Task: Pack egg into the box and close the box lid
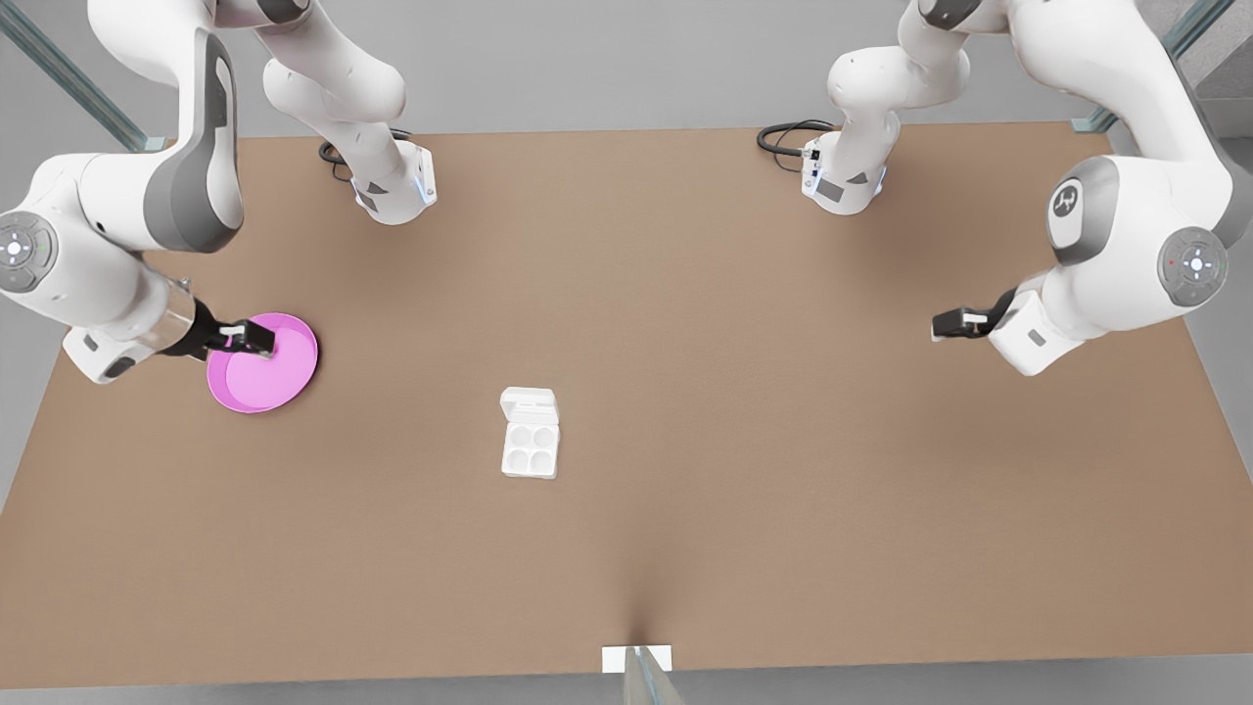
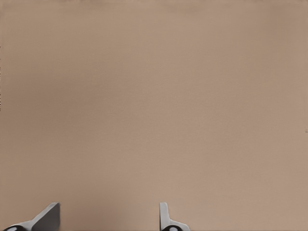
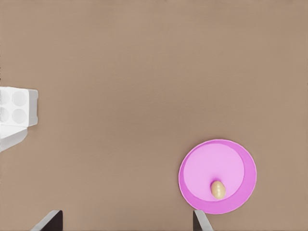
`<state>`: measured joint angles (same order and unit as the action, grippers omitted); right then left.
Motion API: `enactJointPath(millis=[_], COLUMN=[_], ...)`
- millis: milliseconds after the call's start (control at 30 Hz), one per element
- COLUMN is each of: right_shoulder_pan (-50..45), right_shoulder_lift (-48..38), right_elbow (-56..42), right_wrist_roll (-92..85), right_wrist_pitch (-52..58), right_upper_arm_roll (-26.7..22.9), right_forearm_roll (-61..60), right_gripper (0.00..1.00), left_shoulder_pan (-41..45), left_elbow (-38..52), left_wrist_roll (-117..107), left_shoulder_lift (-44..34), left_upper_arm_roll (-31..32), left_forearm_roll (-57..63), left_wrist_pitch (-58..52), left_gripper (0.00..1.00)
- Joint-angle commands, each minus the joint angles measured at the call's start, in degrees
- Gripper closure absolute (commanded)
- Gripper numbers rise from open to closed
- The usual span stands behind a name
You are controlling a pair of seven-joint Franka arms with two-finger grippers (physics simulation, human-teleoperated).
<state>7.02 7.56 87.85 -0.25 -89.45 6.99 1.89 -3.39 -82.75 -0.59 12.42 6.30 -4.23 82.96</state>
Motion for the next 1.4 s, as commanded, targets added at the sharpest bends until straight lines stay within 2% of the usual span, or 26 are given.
enactJointPath(millis=[0, 133, 200, 267, 300, 333, 367, 400, 467, 533, 600, 667, 700, 767, 800, 867, 933, 967, 1000, 1167, 1233, 1333, 1367], right_shoulder_pan=[0.10, 1.24, 3.61, 3.88, 3.96, 4.14, 3.96, 5.19, 8.36, 15.73, 18.90, 22.07, 25.57, 26.38, 28.39, 31.30, 32.70, 39.19, 46.50, 47.91, 55.38, 60.74, 65.57], right_shoulder_lift=[0.00, 0.62, -5.71, -14.15, -14.07, -11.26, -3.70, 2.45, 10.81, 12.22, 14.24, 14.41, 14.23, 13.45, 13.10, 13.18, 13.27, 12.74, 13.44, 13.45, 9.23, 6.50, 6.50], right_elbow=[-0.14, 2.75, 11.81, 27.71, 29.57, 28.95, 24.48, 21.66, 14.98, 16.65, 17.18, 24.38, 25.61, 27.45, 30.88, 31.33, 34.31, 36.68, 38.27, 39.84, 45.03, 49.78, 51.01], right_wrist_roll=[-0.28, -0.28, -2.21, -2.39, -2.39, -2.30, -1.51, -1.25, -1.42, -2.21, -2.12, -11.09, -10.04, -10.30, -10.30, -10.47, -10.30, -10.30, -10.04, -10.12, -10.21, -9.33, -9.42], right_wrist_pitch=[-5.12, -3.53, -4.15, -11.18, -11.36, -12.23, -11.80, -12.76, -15.57, -20.06, -21.02, -36.67, -38.77, -40.35, -49.93, -50.64, -53.63, -53.89, -53.89, -53.98, -53.72, -54.07, -53.98], right_upper_arm_roll=[-0.05, 0.04, 0.04, 0.13, 0.04, 0.04, 0.04, -0.22, -0.31, 0.22, 0.65, 2.67, 8.37, 10.23, 12.17, 14.63, 14.72, 21.12, 29.75, 29.83, 34.93, 40.37, 44.25], right_forearm_roll=[0.04, 0.04, 0.04, -0.05, -0.05, -0.05, -0.05, 0.22, 0.92, 4.88, 10.33, 11.11, 16.04, 18.40, 20.25, 21.75, 23.59, 26.06, 26.06, 26.06, 26.06, 25.97, 25.88], right_gripper=[0.00, 0.00, 0.00, 0.00, 0.00, 0.00, 0.00, 0.00, 0.00, 0.00, 0.00, 0.00, 0.00, 0.00, 0.00, 0.00, 0.00, 0.00, 0.00, 0.00, 0.00, 0.00, 0.00], left_shoulder_pan=[0.05, -0.04, -0.22, -0.22, -0.04, -0.04, 0.49, 1.80, 2.07, 1.89, 1.81, 1.98, 1.98, 1.89, 2.07, 2.07, 2.07, 2.07, 2.07, 1.81, 1.72, 1.81, 1.98], left_elbow=[0.04, -0.48, -0.31, -0.66, -0.66, -0.48, 0.13, 4.96, 7.43, 7.16, 6.90, 6.72, 6.72, 6.81, 6.72, 6.72, 6.72, 6.81, 6.81, 6.72, 6.72, 6.64, 6.55], left_wrist_roll=[-0.55, 0.24, 0.06, -0.11, -0.11, -0.29, -0.38, -0.55, -0.73, -1.08, -4.68, -4.68, -4.68, -4.68, -4.68, -4.68, -4.68, -4.68, -4.68, -4.68, -4.60, -4.42, -4.33], left_shoulder_lift=[0.06, 1.73, 2.08, 1.99, 2.08, 2.78, 4.62, 9.37, 9.64, 10.52, 10.96, 10.87, 10.87, 10.87, 10.87, 10.87, 10.96, 10.87, 10.96, 10.87, 10.87, 10.78, 10.87], left_upper_arm_roll=[0.03, 0.03, -0.14, -0.14, -0.06, -0.06, -0.06, 0.12, 1.26, 1.00, 1.00, 1.00, 1.00, 1.00, 1.00, 1.00, 1.00, 1.00, 1.00, 1.00, 1.00, 1.00, 1.00], left_forearm_roll=[0.10, 0.18, 0.27, 3.17, 3.09, 3.09, 3.26, 3.00, 2.91, 3.00, 3.26, 3.26, 3.26, 3.26, 3.26, 3.26, 3.35, 3.35, 3.35, 3.44, 3.44, 3.52, 3.52], left_wrist_pitch=[6.51, 5.90, 3.70, 3.70, 3.79, 3.96, 4.31, 4.23, 1.77, 2.56, 2.64, 2.56, 2.47, 2.56, 2.56, 2.56, 2.56, 2.64, 2.56, 2.21, 2.03, 1.85, 1.77], left_gripper=[0.00, 0.00, 0.00, 0.00, 0.00, 0.00, 0.00, 0.00, 0.00, 0.00, 0.00, 0.00, 0.00, 0.00, 0.00, 0.00, 0.00, 0.00, 0.00, 0.00, 0.00, 0.00, 0.00])
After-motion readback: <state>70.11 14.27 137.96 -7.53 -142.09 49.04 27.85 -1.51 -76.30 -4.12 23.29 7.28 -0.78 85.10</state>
